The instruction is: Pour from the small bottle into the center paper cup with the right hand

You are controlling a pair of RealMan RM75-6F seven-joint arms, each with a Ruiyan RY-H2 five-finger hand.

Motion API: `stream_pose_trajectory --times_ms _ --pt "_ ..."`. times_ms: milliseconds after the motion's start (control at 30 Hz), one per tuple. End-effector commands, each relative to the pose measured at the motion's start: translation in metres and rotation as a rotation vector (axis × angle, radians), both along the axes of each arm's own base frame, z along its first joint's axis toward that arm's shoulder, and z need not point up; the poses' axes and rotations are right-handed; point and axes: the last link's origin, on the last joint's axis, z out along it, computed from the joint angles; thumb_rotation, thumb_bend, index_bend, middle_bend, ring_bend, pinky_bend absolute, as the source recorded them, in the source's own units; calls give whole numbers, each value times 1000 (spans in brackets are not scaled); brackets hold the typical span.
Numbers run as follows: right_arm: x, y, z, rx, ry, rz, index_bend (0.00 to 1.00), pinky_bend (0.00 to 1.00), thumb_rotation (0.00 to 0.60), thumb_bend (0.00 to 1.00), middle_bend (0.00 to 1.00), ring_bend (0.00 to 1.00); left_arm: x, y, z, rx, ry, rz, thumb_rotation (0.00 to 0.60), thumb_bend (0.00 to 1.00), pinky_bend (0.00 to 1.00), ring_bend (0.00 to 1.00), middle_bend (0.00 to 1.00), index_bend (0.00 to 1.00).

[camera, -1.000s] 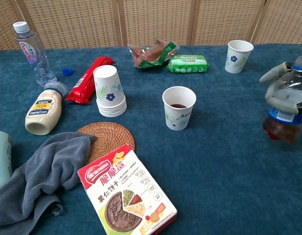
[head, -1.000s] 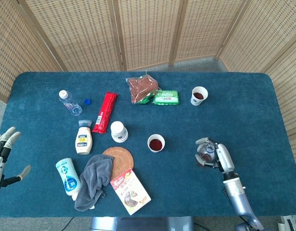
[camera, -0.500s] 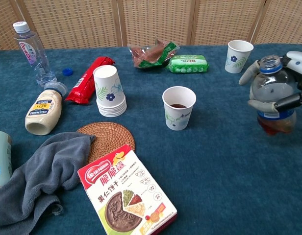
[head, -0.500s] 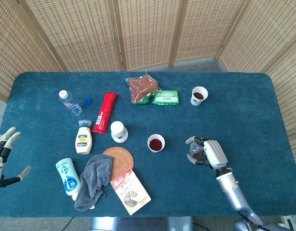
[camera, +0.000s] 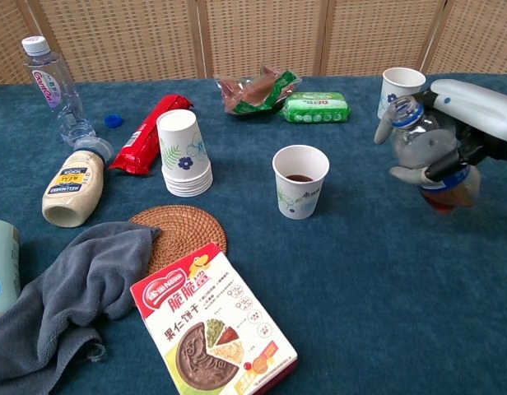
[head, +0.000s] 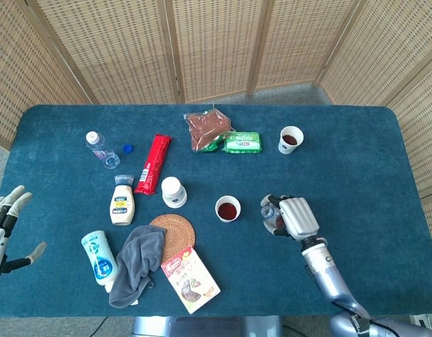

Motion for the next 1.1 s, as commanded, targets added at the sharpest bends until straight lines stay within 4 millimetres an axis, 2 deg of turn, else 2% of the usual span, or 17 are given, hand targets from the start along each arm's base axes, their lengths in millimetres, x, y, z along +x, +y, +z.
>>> stream_pose_trajectory --times_ms 33,333,633,1100 --pt "17 -4 -6 4 40 -1 401 962 600 498 599 549 0 0 1 -1 -3 0 600 319 0 0 0 0" --pt "33 -9 -10 -20 124 -13 401 961 600 495 602 549 -3 -2 5 -1 -21 1 600 319 0 0 0 0" --pt "41 -13 -16 -79 265 -10 402 961 600 496 603 549 -3 -2 6 -12 -31 -2 600 320 0 0 0 0" --pt "53 -8 -24 -111 428 -7 401 961 600 497 602 549 -3 -3 6 -24 -37 -7 600 319 0 0 0 0"
